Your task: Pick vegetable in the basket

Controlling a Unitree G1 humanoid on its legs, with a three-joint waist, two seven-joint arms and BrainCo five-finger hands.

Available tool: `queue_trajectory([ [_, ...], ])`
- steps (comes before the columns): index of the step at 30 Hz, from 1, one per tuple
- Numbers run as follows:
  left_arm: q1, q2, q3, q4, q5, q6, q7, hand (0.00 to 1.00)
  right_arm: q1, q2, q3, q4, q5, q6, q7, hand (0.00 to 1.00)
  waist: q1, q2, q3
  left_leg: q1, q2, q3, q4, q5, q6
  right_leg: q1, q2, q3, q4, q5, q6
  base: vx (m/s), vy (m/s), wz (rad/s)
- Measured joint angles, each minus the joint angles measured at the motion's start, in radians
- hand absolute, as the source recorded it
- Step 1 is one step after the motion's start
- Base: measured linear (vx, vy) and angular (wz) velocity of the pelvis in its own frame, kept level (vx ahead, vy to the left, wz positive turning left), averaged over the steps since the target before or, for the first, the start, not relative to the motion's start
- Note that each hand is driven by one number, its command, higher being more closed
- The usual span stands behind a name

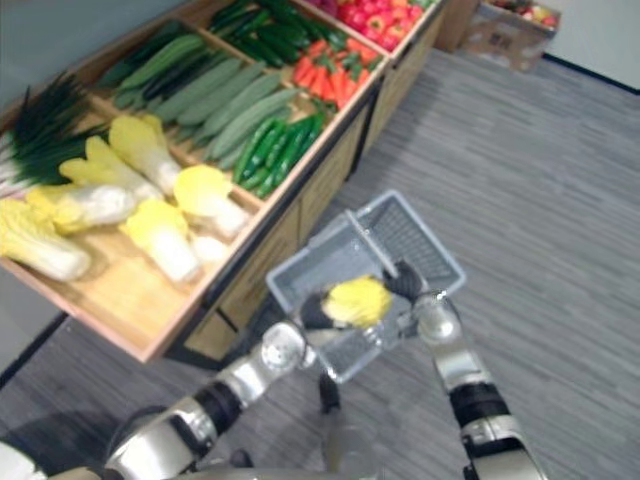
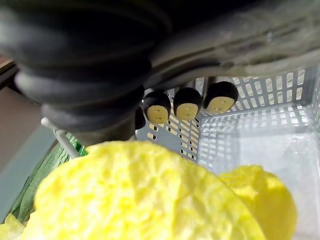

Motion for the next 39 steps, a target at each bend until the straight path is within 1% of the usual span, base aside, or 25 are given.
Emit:
queue_trajectory([
  [2,-0.035,-0.018,0.001,0.057,0.017,0.007,0.007,0.00,0.014,-0.002,0.009,0.000,0.006,0.000,0.004,1.00,-0.001,-0.001,0.001,0.000,0.001,0.002,0.002,-0.002,0.000,-0.001,0.004,0.003,0.000,0.000,0.000,0.00,-0.004,-0.04],
  [5,-0.073,-0.041,0.004,0.093,0.031,0.023,0.027,0.00,0.022,-0.002,0.030,-0.002,0.007,0.000,0.008,1.00,-0.003,-0.002,0.001,0.000,0.002,0.007,0.004,-0.004,-0.001,-0.004,0.006,0.008,0.000,0.000,0.000,0.01,0.003,-0.06],
  [8,-0.099,-0.054,0.007,0.108,0.031,0.027,0.050,0.00,0.023,-0.003,0.047,-0.006,0.008,0.000,0.010,1.00,-0.004,-0.002,0.001,0.000,0.008,0.023,0.015,-0.013,-0.004,-0.009,0.011,0.022,0.000,0.000,0.000,0.01,0.006,-0.14],
  [11,-0.114,-0.071,0.013,0.120,0.031,0.035,0.055,0.00,0.030,-0.004,0.050,-0.009,0.010,-0.001,0.028,1.00,-0.008,-0.003,0.001,0.000,0.008,0.024,0.014,-0.015,-0.003,-0.012,0.011,0.029,0.000,0.000,0.000,0.01,0.012,-0.08],
  [16,-0.114,-0.073,0.009,0.120,0.032,0.035,0.063,0.00,0.030,-0.004,0.051,-0.014,0.030,-0.002,0.028,1.00,-0.023,-0.009,0.005,0.001,0.007,0.022,0.013,-0.015,-0.003,-0.011,0.010,0.028,0.000,0.000,0.000,0.00,0.000,0.00],
  [21,-0.114,-0.073,-0.001,0.113,0.027,0.033,0.064,0.00,0.031,-0.004,0.052,-0.023,0.030,-0.003,0.028,1.00,-0.025,-0.014,0.008,0.003,0.007,0.016,0.014,-0.015,-0.003,-0.005,0.008,0.023,0.000,0.000,0.000,0.00,0.001,0.03],
  [22,-0.111,-0.072,-0.009,0.089,0.023,0.033,0.063,0.00,0.035,-0.004,0.052,-0.023,0.030,-0.004,0.026,1.00,-0.025,-0.014,0.008,0.003,0.007,0.010,0.015,-0.015,-0.003,-0.002,0.007,0.018,0.000,0.000,0.000,0.00,0.003,0.14],
  [24,-0.087,-0.062,-0.024,-0.017,-0.013,0.031,0.056,0.00,0.052,-0.004,0.047,-0.023,0.029,-0.007,0.017,1.00,-0.017,-0.014,0.008,0.001,0.008,-0.002,0.015,-0.015,-0.003,0.003,0.006,0.010,0.000,0.000,0.000,0.00,0.002,0.13],
  [25,-0.046,-0.042,-0.029,-0.112,-0.031,0.023,0.048,0.00,0.067,-0.004,0.031,-0.024,0.028,-0.014,0.004,1.00,-0.005,-0.013,0.007,0.000,0.009,-0.003,0.015,-0.015,-0.003,0.003,0.006,0.009,0.000,0.000,0.000,0.00,-0.001,0.05],
  [26,0.006,-0.009,-0.046,-0.202,-0.068,0.015,0.030,0.00,0.087,-0.004,0.004,-0.027,0.024,-0.030,0.000,1.00,0.003,-0.012,0.007,-0.002,0.009,-0.005,0.015,-0.015,-0.003,0.003,0.006,0.006,0.000,0.000,0.000,0.00,-0.003,0.05],
  [28,0.082,0.039,-0.064,-0.332,-0.120,-0.015,-0.001,0.00,0.115,-0.004,-0.029,-0.027,0.015,-0.033,-0.008,1.00,0.008,-0.012,0.006,-0.006,0.011,-0.013,0.015,-0.015,-0.003,0.004,0.005,0.000,0.000,0.000,0.000,0.00,-0.002,0.17],
  [29,0.156,0.082,-0.066,-0.448,-0.178,-0.055,-0.043,0.00,0.153,-0.004,-0.068,-0.025,-0.006,-0.033,-0.014,1.00,0.014,-0.005,0.003,-0.015,0.010,-0.036,0.018,-0.014,-0.003,0.007,0.001,-0.018,0.000,0.000,0.000,0.00,0.003,0.30],
  [30,0.187,0.100,-0.064,-0.488,-0.191,-0.070,-0.057,0.00,0.168,-0.004,-0.080,-0.023,-0.009,-0.033,-0.014,1.00,0.017,-0.002,0.001,-0.015,0.010,-0.040,0.017,-0.013,-0.002,0.009,0.001,-0.022,0.000,0.000,0.000,0.00,0.012,0.28],
  [31,0.237,0.127,-0.044,-0.545,-0.231,-0.092,-0.093,0.00,0.188,-0.004,-0.096,-0.018,-0.016,-0.033,-0.015,1.00,0.030,0.002,-0.001,-0.013,0.011,-0.044,0.018,-0.013,-0.002,0.015,0.001,-0.025,0.000,0.000,0.000,0.00,0.016,0.20],
  [32,0.338,0.170,0.031,-0.635,-0.300,-0.111,-0.136,0.00,0.223,-0.004,-0.122,-0.006,-0.046,-0.034,-0.016,1.00,0.031,0.014,-0.009,-0.014,0.011,-0.058,0.017,-0.013,-0.002,0.025,-0.001,-0.039,0.000,-0.001,0.001,0.00,0.016,0.21],
  [34,0.426,0.202,0.135,-0.695,-0.344,-0.121,-0.151,0.00,0.257,-0.004,-0.148,0.014,-0.077,-0.035,-0.016,1.00,0.035,0.024,-0.020,-0.014,0.010,-0.066,0.016,-0.012,-0.001,0.032,-0.003,-0.048,0.000,-0.001,0.001,-0.01,0.016,0.21],
  [36,0.520,0.223,0.311,-0.711,-0.371,-0.132,-0.147,0.00,0.287,-0.003,-0.200,0.051,-0.120,-0.036,-0.023,1.00,0.040,0.047,-0.041,-0.017,0.000,-0.087,0.016,-0.007,0.007,0.039,-0.011,-0.072,0.000,-0.001,0.000,-0.02,0.009,0.26],
  [37,0.535,0.223,0.348,-0.711,-0.370,-0.133,-0.143,0.00,0.295,-0.003,-0.214,0.056,-0.131,-0.036,-0.022,1.00,0.043,0.051,-0.045,-0.017,-0.002,-0.092,0.015,-0.006,0.008,0.043,-0.014,-0.077,0.000,-0.001,0.000,-0.03,0.026,0.25],
  [38,0.562,0.223,0.413,-0.710,-0.355,-0.134,-0.127,0.00,0.321,-0.001,-0.239,0.066,-0.137,-0.038,-0.022,1.00,0.058,0.059,-0.052,-0.017,-0.006,-0.099,0.015,-0.004,0.010,0.048,-0.019,-0.088,0.000,-0.001,0.001,-0.04,0.033,0.30],
  [39,0.586,0.224,0.469,-0.706,-0.320,-0.136,-0.108,0.00,0.339,0.012,-0.259,0.091,-0.155,-0.040,-0.022,1.00,0.060,0.060,-0.061,-0.019,-0.010,-0.115,0.014,0.000,0.011,0.054,-0.025,-0.104,0.000,-0.007,0.000,-0.04,0.027,0.31],
])
